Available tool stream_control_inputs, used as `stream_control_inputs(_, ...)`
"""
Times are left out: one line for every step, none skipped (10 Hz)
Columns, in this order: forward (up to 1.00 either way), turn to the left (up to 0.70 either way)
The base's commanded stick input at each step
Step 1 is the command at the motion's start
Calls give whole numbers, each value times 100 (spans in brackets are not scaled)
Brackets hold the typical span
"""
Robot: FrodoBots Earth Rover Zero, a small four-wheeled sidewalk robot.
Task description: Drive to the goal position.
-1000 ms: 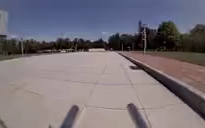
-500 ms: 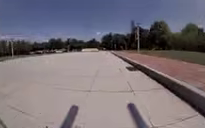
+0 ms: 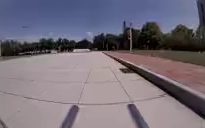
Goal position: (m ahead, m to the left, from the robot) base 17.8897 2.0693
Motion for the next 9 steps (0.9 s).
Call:
stream_control_inputs(70, 0)
stream_control_inputs(70, 0)
stream_control_inputs(70, 0)
stream_control_inputs(70, -15)
stream_control_inputs(70, -28)
stream_control_inputs(70, -35)
stream_control_inputs(70, -35)
stream_control_inputs(70, -35)
stream_control_inputs(70, -35)
